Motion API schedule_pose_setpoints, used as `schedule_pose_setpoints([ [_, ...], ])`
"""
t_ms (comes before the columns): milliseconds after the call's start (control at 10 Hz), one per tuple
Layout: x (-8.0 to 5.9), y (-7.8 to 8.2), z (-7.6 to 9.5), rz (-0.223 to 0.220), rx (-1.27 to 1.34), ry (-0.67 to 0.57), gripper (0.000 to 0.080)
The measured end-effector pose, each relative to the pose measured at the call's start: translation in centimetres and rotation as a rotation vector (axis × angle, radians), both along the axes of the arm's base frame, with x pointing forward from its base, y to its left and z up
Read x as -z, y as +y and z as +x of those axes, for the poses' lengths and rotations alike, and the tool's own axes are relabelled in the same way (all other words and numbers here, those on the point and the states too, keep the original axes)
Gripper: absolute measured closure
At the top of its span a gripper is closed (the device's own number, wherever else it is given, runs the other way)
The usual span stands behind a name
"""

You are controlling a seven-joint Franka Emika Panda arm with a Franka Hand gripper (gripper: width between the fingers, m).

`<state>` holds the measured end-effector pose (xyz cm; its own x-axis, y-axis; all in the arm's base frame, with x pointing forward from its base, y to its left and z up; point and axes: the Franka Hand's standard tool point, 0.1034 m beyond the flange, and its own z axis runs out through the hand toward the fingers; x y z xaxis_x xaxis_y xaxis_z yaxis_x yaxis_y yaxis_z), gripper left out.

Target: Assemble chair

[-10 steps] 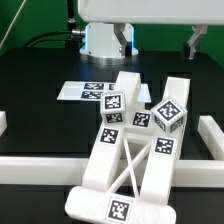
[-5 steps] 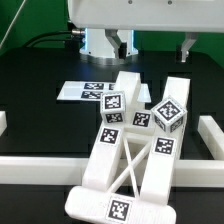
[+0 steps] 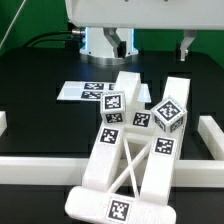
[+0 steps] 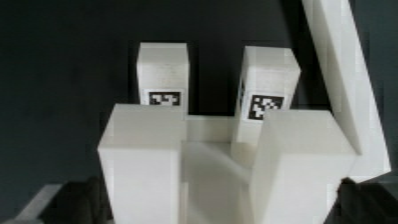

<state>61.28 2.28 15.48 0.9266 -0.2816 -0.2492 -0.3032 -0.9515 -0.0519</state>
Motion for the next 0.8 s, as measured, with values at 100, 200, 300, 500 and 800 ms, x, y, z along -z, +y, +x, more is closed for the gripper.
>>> schedule_pose_setpoints([
  [100, 0.5, -0.5, 0.0, -0.002, 0.008, 0.012, 0.0151],
  [200, 0.9, -0.5, 0.1, -0.008, 0.008, 0.010, 0.0151],
  [300, 1.3, 0.0, 0.2, -0.012, 0.007, 0.005, 0.0151],
  [500, 1.8, 0.3, 0.2, -0.016, 0.012, 0.008, 0.0151],
  [800, 2.3, 0.7, 0.2, -0.021, 0.022, 0.005, 0.0151],
])
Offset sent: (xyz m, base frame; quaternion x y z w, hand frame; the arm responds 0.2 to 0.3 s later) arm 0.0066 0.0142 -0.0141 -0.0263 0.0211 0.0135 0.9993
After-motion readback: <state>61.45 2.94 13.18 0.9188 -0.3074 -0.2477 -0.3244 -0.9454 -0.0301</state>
